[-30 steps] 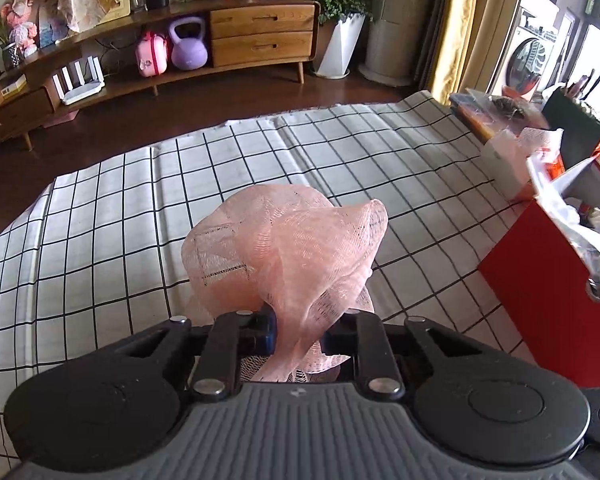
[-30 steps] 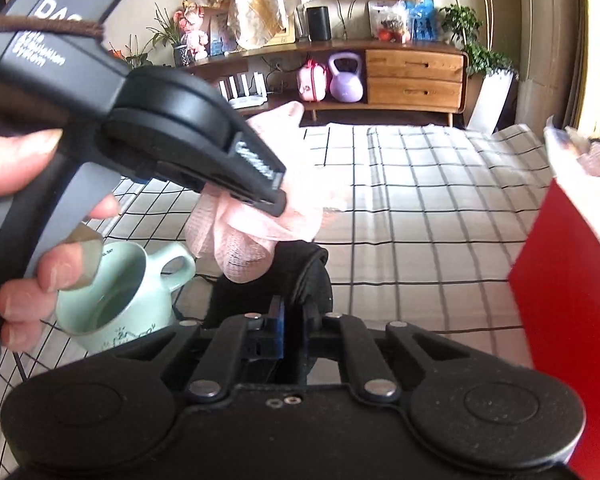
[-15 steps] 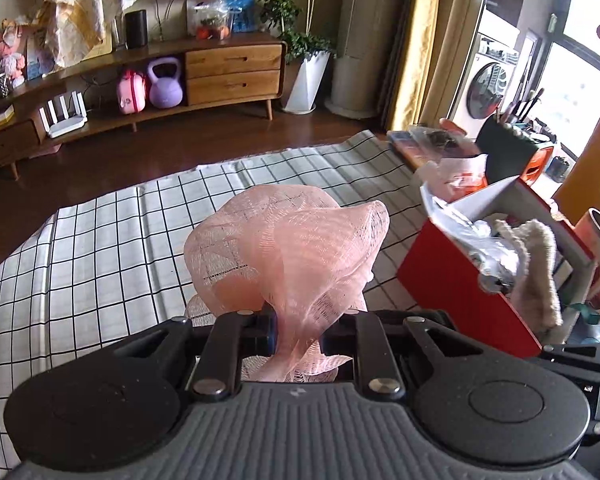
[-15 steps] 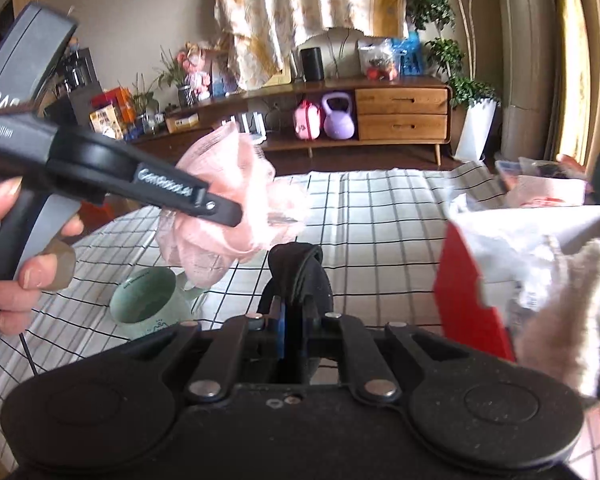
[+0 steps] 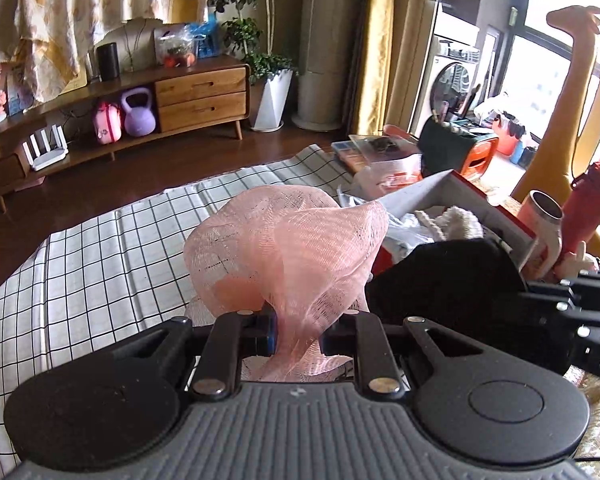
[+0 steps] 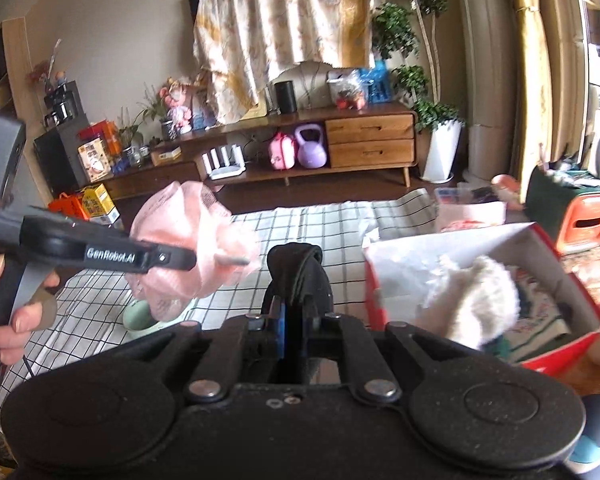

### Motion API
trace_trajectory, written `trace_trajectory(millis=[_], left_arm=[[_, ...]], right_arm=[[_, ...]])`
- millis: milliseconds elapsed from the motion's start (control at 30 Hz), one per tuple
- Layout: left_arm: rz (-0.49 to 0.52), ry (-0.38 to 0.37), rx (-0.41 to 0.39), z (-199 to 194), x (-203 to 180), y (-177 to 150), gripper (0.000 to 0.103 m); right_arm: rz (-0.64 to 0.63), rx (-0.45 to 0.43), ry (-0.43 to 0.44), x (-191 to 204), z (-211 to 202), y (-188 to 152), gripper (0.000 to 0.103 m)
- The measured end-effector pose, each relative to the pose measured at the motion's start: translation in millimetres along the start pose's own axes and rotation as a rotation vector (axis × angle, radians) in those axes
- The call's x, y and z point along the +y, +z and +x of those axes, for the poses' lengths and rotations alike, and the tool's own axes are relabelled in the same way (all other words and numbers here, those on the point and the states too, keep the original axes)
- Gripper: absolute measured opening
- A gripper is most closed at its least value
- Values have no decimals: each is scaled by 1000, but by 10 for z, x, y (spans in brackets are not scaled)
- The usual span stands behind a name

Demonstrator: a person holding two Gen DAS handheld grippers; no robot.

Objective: Organize soft objects
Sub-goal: 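Carry the pink scrunchie and black cloth over the red box with both tools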

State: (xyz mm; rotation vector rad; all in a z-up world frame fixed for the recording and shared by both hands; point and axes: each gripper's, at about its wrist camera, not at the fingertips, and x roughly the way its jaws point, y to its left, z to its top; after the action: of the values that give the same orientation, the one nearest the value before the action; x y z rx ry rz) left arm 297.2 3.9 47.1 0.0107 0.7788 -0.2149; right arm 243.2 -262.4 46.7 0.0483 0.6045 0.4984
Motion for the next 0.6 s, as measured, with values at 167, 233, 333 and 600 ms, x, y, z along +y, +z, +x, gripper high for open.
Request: trace_trajectory(millis=[167,233,333,600], left_arm=[[38,-20,-20,-180,-307,20,18],[55,-32,-30,-223,-433,47,18],[82,-51,-42,-273,-642,85,18],[144,-110,-52,-224,-1206,177,18]], right_arm=[[20,-36,-36,-184,-265,56,6],[29,-56,-50,-283,-374,75,6],[42,-80,-79,-419,-483,111,6],[95,-120,-169,-934,-619,156,6]])
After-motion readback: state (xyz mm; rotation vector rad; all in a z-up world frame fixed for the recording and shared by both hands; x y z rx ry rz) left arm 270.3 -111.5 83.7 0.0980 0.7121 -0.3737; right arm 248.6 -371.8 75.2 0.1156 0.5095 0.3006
